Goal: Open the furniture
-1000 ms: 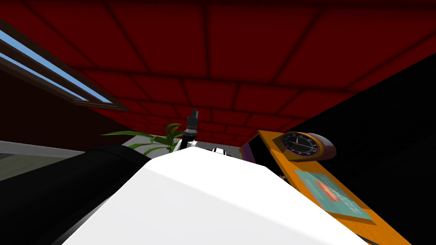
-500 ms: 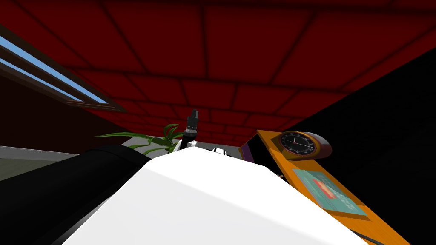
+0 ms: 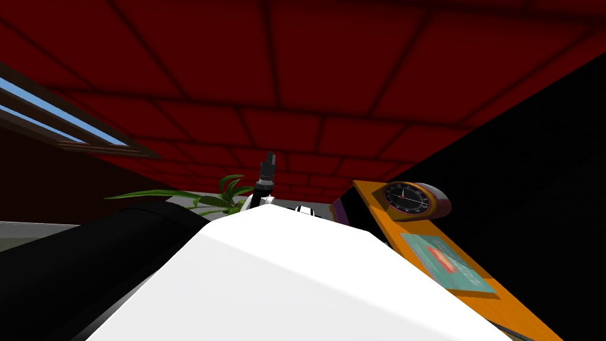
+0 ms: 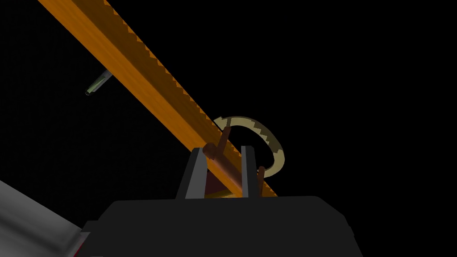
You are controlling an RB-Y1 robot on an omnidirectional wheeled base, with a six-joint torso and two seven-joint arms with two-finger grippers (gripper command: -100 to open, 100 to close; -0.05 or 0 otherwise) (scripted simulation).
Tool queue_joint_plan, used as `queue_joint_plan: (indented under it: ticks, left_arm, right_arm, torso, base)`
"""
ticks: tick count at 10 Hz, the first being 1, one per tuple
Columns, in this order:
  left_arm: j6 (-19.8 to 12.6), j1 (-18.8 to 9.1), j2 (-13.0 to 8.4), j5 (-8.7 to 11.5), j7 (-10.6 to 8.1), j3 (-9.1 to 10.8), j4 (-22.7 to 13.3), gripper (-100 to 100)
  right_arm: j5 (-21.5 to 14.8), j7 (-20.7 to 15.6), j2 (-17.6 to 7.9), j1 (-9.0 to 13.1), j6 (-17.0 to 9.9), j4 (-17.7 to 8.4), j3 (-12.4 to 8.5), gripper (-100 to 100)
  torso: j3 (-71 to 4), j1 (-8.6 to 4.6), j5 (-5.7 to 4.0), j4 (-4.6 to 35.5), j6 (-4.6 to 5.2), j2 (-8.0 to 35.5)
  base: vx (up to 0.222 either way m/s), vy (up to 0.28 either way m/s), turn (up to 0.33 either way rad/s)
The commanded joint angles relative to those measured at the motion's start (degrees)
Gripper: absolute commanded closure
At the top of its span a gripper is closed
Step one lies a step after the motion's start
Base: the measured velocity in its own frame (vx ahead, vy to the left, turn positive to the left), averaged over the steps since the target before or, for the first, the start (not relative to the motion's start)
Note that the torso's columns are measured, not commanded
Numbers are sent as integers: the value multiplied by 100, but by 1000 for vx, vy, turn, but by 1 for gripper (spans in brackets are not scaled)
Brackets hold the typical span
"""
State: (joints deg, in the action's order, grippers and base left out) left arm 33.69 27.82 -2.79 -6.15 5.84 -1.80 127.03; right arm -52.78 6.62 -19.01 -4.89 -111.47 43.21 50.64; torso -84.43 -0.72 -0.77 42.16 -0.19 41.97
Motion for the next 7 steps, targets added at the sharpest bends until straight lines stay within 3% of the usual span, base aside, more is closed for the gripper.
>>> queue_joint_plan:
  ticks: [1, 3, 7]
  left_arm:
    - [0, 1, 0, 0, 0, 0, 0, 0]
    - [0, 0, 0, 0, 0, 0, 0, 0]
    - [0, -1, 1, 0, 0, -2, 0, 0]
  right_arm:
    - [209, -9, 109, -30, -243, 224, 458, 100]
    - [189, -3, 59, -64, -333, 208, 442, 100]
    - [78, -277, -150, -13, -296, 588, 493, 100]
  torso:
    - [0, -7, -8, -6, 14, -2]
    - [9, -3, 0, 5, -2, 13]
    - [3, 29, 17, 3, 7, 13]
  base:
    - [54, -36, -74]
    - [8, -16, -1]
    - [-27, 97, -55]
